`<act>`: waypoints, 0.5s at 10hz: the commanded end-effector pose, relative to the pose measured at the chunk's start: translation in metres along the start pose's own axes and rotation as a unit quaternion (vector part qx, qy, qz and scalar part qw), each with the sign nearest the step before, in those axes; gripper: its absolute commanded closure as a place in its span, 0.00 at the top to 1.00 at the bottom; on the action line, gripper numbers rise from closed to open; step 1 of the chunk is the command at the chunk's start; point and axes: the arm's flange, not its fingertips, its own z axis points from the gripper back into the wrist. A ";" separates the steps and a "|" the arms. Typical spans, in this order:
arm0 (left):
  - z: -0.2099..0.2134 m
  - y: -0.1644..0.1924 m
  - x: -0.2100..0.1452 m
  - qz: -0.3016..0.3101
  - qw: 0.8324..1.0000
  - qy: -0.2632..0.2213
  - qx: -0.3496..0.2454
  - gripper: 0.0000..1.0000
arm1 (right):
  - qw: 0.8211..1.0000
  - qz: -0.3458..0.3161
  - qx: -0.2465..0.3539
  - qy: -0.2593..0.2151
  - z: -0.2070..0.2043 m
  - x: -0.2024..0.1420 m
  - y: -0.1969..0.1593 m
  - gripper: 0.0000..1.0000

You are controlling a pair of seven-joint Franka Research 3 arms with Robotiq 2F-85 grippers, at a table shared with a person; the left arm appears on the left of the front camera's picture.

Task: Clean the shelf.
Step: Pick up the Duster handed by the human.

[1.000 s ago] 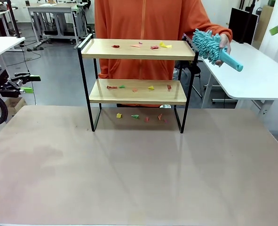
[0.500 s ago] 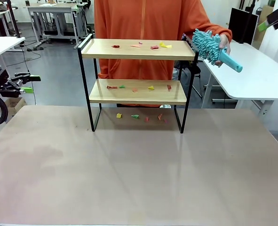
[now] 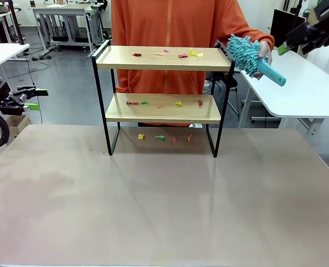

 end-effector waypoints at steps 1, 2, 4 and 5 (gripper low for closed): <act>-0.002 -0.002 0.003 0.001 1.000 0.004 -0.004 1.00 | 1.000 -0.003 -0.026 0.012 -0.020 -0.009 0.017 1.00; -0.002 -0.002 0.003 0.001 1.000 0.004 -0.004 1.00 | 0.999 -0.012 -0.033 0.023 -0.032 -0.013 0.023 1.00; -0.002 -0.002 0.003 0.001 1.000 0.004 -0.004 1.00 | 0.998 0.012 -0.015 0.054 -0.042 -0.012 0.024 1.00; -0.002 -0.002 0.003 0.001 1.000 0.004 -0.004 1.00 | 1.000 -0.003 -0.012 0.023 -0.034 -0.015 0.021 1.00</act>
